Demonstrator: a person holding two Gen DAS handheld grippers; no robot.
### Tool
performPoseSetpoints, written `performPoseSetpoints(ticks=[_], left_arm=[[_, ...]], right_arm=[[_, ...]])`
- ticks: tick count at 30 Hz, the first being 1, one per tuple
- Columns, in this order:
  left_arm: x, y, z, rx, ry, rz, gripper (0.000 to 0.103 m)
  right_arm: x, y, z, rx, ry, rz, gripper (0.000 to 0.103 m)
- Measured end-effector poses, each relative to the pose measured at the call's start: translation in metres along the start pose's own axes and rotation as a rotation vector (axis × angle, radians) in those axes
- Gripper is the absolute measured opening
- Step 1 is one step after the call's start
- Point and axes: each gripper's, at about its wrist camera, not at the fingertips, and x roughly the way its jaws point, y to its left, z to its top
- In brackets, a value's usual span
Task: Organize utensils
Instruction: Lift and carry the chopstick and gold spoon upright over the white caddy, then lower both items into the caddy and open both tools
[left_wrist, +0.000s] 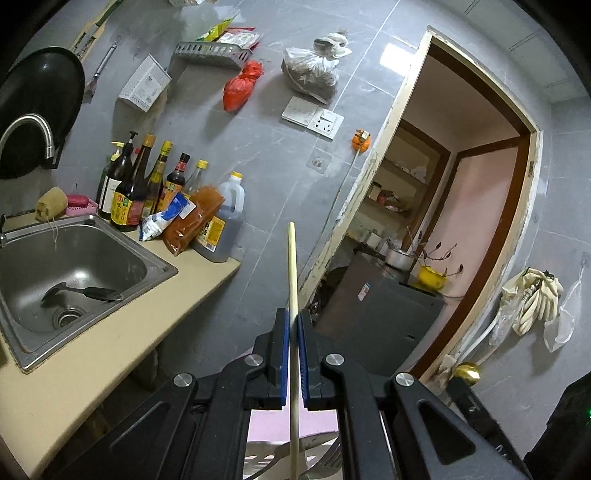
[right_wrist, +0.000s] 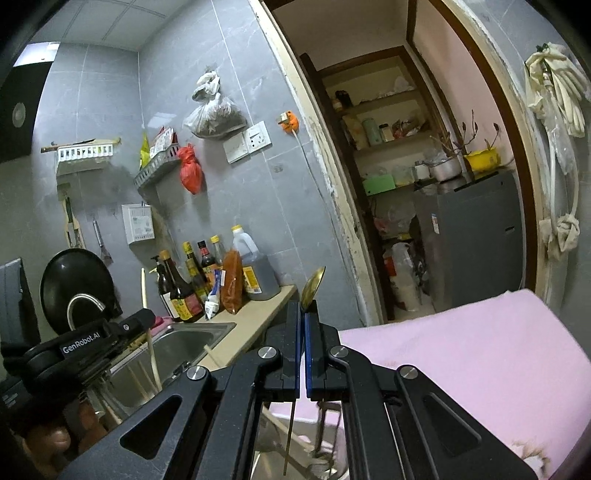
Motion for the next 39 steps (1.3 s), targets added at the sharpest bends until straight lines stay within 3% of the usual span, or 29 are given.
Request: performPoseSetpoints(ticks=[9,15,23,25,29,33,37,39], left_arm=[[-0.002,-0.003,-0.01,0.055,0.012,-0.01,0.005],[-0.01,-0.008,-0.017,0.121,0.072,-0.05,0.005],[-0.015,-0.007,-0.013,0.143,0.139,-0.073,0.009],[-0.016,-0.007,-0.012,0.146,0.147,-0.072,0.014],[-0.024,-0.009,-0.009,0.144,0.152,-0.075,0.023],[-0.031,-0.015,-0.006,0.155,0.164,-0.072,0.031],[-0.042,-0.022,-0.002,0.169,0.169,-0.074,0.054],[-0.048,-0.026,-0.001,0.17,0.17,-0.077,0.055]], right_arm=[[0.001,0.007,-0.013,-0.036,0.02,-0.015,0.002],[-0.003,0.011,-0.011,-0.089,0.061,-0.011,0.003],[-0.01,0.008,-0.009,-0.067,0.109,-0.006,0.004],[-0.011,0.008,-0.008,-0.066,0.116,-0.004,0.006],[-0.019,0.007,-0.004,-0.057,0.109,0.003,0.029],[-0.031,0.004,0.002,-0.047,0.109,-0.004,0.029],[-0.048,-0.003,0.008,-0.04,0.103,-0.026,0.029],[-0.058,-0.006,0.012,-0.041,0.109,-0.042,0.03]])
